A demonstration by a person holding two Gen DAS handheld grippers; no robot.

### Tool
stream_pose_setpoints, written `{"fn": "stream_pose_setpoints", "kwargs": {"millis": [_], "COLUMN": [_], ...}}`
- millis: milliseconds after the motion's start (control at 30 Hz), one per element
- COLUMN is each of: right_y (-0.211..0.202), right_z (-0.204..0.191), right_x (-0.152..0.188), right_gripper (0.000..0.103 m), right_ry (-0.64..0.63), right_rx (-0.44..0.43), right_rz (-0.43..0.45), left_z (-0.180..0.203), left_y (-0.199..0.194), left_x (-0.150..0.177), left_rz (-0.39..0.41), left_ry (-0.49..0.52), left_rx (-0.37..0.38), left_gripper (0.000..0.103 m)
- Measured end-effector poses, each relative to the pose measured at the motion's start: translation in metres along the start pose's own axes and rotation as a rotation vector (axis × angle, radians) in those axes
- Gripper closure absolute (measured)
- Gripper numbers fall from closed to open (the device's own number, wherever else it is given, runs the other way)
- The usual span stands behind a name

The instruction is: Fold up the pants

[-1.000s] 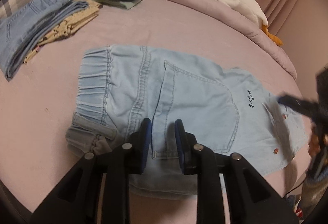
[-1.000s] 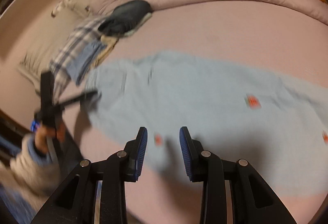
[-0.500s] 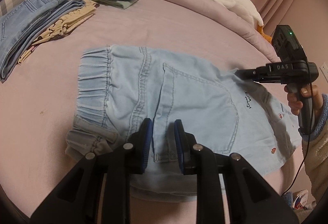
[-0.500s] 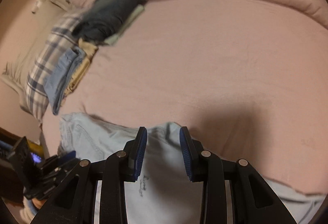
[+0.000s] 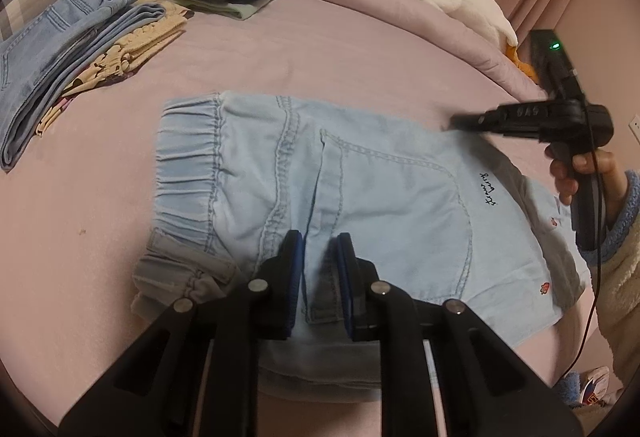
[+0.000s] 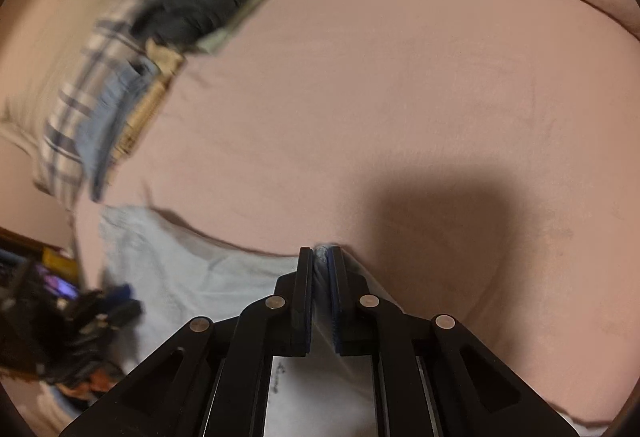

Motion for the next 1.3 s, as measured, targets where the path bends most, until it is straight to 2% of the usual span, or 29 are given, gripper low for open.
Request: {"fn": "stream_pose_setpoints", "kwargs": {"millis": [67, 200, 300, 367, 433, 600, 733, 800, 867, 967, 1000, 1033, 1067, 1100, 1200, 1300], "right_y": [-0.005, -0.033, -0.065, -0.080, -0.090, -0.089, -0.061, -0.060, -0.063, -0.073, -0.078, -0.081, -0.082, -0.082, -0.080, -0.096], "right_z": [0.003, 0.019, 0.018, 0.017, 0.017, 0.023, 0.045, 0.049, 0.053, 0.044, 0.039, 0.035, 0.032, 0.030, 0.036, 0.053], "right_x": [-0.003, -0.022, -0.025, -0.014, 0.000, 0.041, 0.066, 0.060, 0.055, 0.049, 0.049, 0.051, 0.055, 0.061, 0.085, 0.098], "right_gripper": [0.094, 0.094, 0.094, 0.094, 0.094, 0.094, 0.093, 0.092, 0.092, 0.091, 0.089, 0.079, 0.062, 0.055, 0.054, 0.054], "right_ry": [0.014, 0.044, 0.074, 0.056, 0.051, 0.041, 0.083, 0.147, 0.208, 0.197, 0.197, 0.204, 0.215, 0.228, 0.232, 0.297], "right_rx": [0.004, 0.099, 0.086, 0.092, 0.090, 0.153, 0.208, 0.162, 0.137, 0.130, 0.104, 0.079, 0.057, 0.036, 0.043, 0.019], "right_rz": [0.020, 0.172, 0.267, 0.288, 0.288, 0.243, 0.130, 0.170, 0.168, 0.201, 0.213, 0.219, 0.221, 0.213, 0.182, 0.229], "left_z": [0.000, -0.001, -0.001, -0.002, -0.001, 0.000, -0.001, -0.001, -0.001, -0.001, 0.000, 0.000, 0.000, 0.000, 0.000, 0.000], "left_y": [0.000, 0.000, 0.000, 0.001, 0.001, 0.001, 0.001, 0.002, 0.003, 0.003, 0.004, 0.004, 0.004, 0.004, 0.005, 0.006], "left_x": [0.000, -0.001, -0.001, -0.002, -0.001, -0.001, 0.000, -0.001, -0.001, -0.001, -0.001, -0.001, -0.001, -0.001, -0.001, -0.001], "left_rz": [-0.002, -0.007, -0.009, -0.009, -0.009, -0.010, -0.010, -0.012, -0.013, -0.016, -0.017, -0.018, -0.019, -0.020, -0.027, -0.032], "left_ry": [0.002, -0.005, -0.002, -0.002, -0.003, 0.007, 0.007, 0.008, 0.012, 0.017, 0.018, 0.018, 0.019, 0.021, 0.026, 0.036], "left_rx": [-0.002, -0.003, -0.003, -0.003, -0.002, -0.006, -0.008, -0.011, -0.014, -0.021, -0.024, -0.026, -0.028, -0.031, -0.040, -0.053], "left_gripper": [0.085, 0.086, 0.086, 0.086, 0.086, 0.086, 0.086, 0.086, 0.086, 0.086, 0.086, 0.086, 0.086, 0.086, 0.086, 0.085]}}
Point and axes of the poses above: each gripper's, at about its wrist camera, not at the fingertips, and y roughly the way its jaws point, z to its right, x to its underside, the point moved 9 cm from there along y, roughly the way its jaws point, and after that the axes turned 13 degrees about z, right-handed, at the moved point
